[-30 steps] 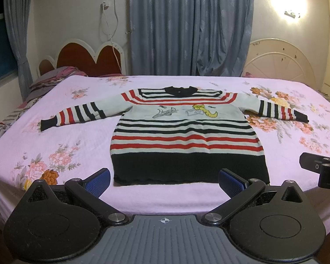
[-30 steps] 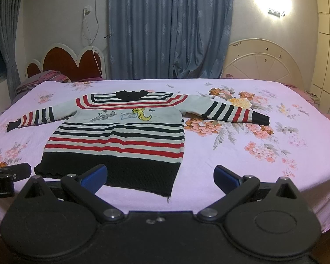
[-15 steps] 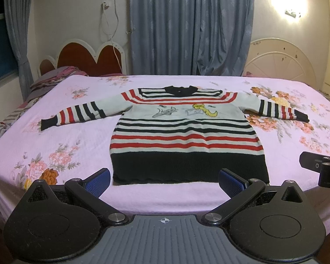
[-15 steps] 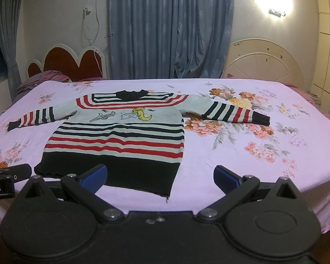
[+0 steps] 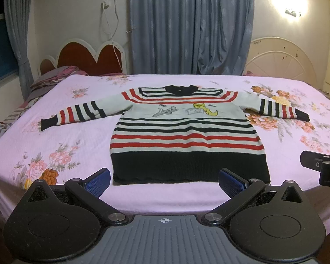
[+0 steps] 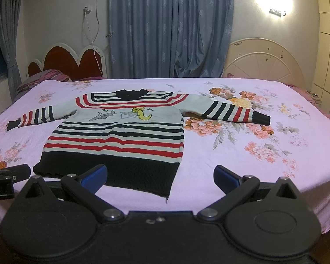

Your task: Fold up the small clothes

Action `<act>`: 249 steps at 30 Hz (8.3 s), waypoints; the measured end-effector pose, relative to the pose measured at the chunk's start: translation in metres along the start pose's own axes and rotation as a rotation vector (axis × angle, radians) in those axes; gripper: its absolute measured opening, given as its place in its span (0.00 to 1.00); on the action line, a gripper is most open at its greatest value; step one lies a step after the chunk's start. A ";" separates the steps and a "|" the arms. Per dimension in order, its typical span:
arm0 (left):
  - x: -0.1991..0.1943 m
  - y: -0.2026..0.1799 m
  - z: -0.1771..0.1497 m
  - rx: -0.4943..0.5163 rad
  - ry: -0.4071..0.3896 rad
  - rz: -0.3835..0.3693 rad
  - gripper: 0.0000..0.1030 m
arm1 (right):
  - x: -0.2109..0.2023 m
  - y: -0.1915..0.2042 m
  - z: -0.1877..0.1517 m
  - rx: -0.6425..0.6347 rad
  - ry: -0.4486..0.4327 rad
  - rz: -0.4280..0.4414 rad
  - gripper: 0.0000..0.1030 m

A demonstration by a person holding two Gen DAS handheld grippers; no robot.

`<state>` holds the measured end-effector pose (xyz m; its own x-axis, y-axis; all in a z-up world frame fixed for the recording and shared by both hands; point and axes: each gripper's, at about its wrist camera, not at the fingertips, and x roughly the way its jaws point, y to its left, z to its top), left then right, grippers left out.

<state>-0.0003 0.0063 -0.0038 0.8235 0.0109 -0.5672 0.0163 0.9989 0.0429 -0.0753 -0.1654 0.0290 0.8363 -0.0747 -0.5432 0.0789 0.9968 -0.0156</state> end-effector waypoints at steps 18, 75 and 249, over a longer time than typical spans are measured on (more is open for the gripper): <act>0.000 -0.001 0.000 0.001 0.002 0.001 1.00 | 0.002 0.002 0.001 0.001 0.001 0.002 0.99; 0.283 -0.088 0.139 0.020 0.043 -0.166 1.00 | 0.256 -0.203 0.087 0.511 0.014 -0.242 0.36; 0.532 -0.092 0.191 0.161 0.161 -0.266 0.57 | 0.530 -0.068 0.189 -0.062 0.220 -0.058 0.14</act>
<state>0.5447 -0.0886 -0.1530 0.6785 -0.2287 -0.6981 0.3177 0.9482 -0.0018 0.4646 -0.2784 -0.0992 0.6925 -0.1300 -0.7097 0.0840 0.9915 -0.0997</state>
